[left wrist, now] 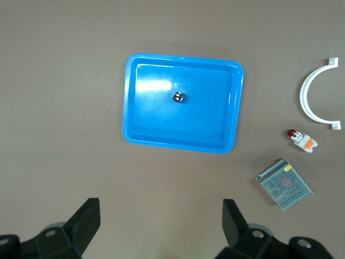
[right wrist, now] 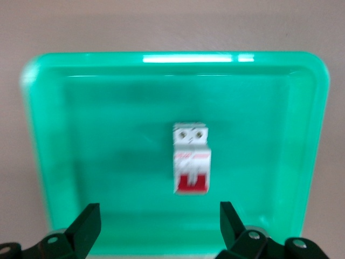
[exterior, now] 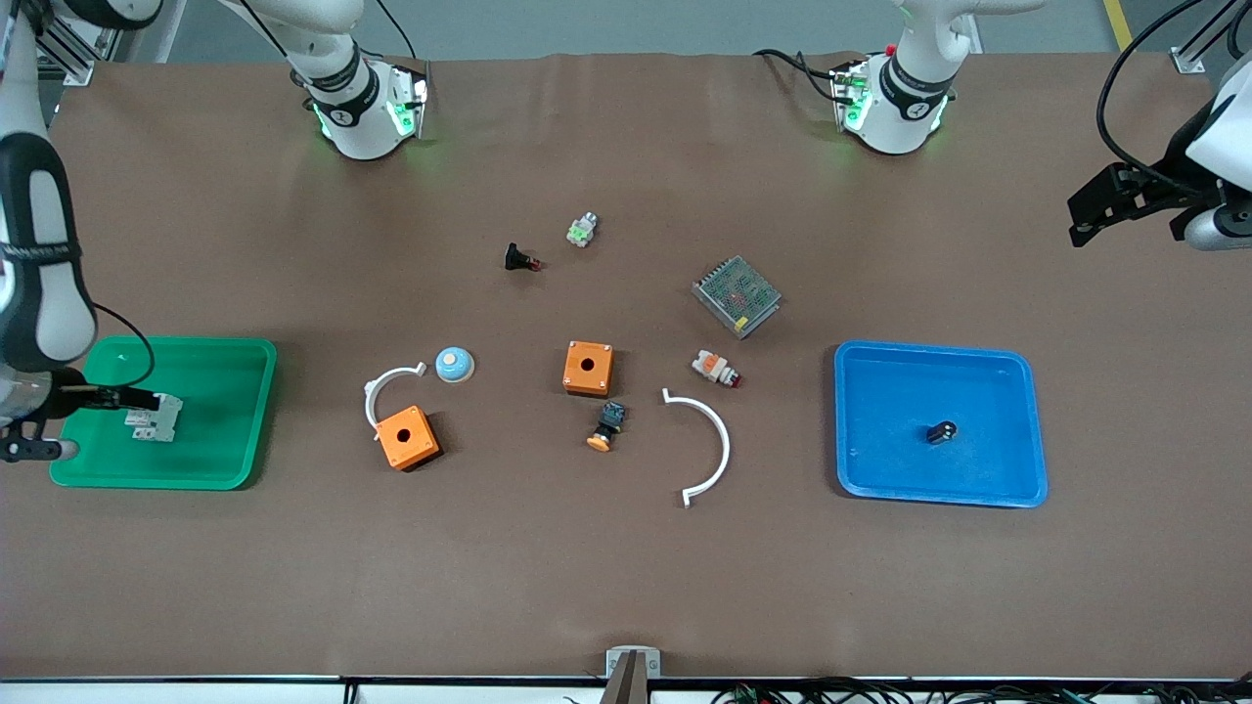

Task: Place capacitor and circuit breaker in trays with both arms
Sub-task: 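Open the right gripper and lift it away from the breaker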

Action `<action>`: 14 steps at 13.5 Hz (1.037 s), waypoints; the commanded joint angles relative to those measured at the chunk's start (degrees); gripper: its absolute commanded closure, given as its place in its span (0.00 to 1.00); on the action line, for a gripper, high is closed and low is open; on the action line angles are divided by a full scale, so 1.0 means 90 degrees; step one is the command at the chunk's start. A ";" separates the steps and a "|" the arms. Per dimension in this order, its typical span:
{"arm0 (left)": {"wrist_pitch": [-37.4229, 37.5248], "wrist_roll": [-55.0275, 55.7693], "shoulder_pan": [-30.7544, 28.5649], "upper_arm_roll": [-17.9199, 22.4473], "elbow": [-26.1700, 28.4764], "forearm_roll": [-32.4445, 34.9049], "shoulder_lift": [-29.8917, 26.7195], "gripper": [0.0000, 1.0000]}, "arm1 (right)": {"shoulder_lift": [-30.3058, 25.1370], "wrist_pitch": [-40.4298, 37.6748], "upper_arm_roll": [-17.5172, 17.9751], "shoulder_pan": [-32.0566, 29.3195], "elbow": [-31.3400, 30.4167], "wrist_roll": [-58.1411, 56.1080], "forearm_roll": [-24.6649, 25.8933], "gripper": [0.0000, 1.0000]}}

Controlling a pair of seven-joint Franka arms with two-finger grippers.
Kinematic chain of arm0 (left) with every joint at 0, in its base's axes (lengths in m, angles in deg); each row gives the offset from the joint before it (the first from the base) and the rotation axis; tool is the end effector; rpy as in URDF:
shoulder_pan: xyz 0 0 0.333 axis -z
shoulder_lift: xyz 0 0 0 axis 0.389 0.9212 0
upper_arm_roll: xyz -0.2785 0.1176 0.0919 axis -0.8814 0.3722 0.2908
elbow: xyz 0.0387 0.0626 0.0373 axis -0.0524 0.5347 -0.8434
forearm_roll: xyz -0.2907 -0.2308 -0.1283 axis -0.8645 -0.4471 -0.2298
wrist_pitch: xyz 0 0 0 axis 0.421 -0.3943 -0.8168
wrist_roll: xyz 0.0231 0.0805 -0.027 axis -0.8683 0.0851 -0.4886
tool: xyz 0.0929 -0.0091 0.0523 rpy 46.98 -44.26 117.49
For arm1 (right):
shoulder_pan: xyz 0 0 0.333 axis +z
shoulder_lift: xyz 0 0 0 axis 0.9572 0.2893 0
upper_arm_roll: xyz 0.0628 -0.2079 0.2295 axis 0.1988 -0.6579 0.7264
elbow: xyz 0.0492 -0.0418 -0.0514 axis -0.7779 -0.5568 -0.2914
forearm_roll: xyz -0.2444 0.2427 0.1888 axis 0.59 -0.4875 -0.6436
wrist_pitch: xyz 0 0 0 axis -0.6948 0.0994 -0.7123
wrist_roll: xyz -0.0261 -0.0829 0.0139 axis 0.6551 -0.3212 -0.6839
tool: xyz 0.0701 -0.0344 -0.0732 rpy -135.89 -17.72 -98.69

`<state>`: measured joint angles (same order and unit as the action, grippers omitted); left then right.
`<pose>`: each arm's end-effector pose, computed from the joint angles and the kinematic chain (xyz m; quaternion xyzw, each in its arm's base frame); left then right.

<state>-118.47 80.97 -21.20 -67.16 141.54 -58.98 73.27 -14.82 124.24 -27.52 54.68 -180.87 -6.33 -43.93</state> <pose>0.5416 -0.0587 0.6672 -0.9994 -0.0057 -0.0078 0.0329 0.6247 -0.2381 0.3256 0.9975 -0.0106 -0.0700 0.0042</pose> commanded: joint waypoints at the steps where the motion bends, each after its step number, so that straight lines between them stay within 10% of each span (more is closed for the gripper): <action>1: 0.0062 -0.0105 0.0037 0.0086 0.0111 -0.0169 -0.0127 0.00 | -0.1094 -0.0905 0.0017 0.0413 -0.0242 0.0468 0.0006 0.02; 14: 0.0150 0.0012 0.0095 -0.0041 0.0209 -0.0169 -0.0136 0.00 | -0.3284 -0.2588 0.0027 0.1860 -0.0232 0.2004 -0.0316 0.02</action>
<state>-117.55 80.97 -20.42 -67.67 142.45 -59.69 73.26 -42.26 101.26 -26.91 70.84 -181.27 10.85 -45.25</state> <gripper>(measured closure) 0.000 0.022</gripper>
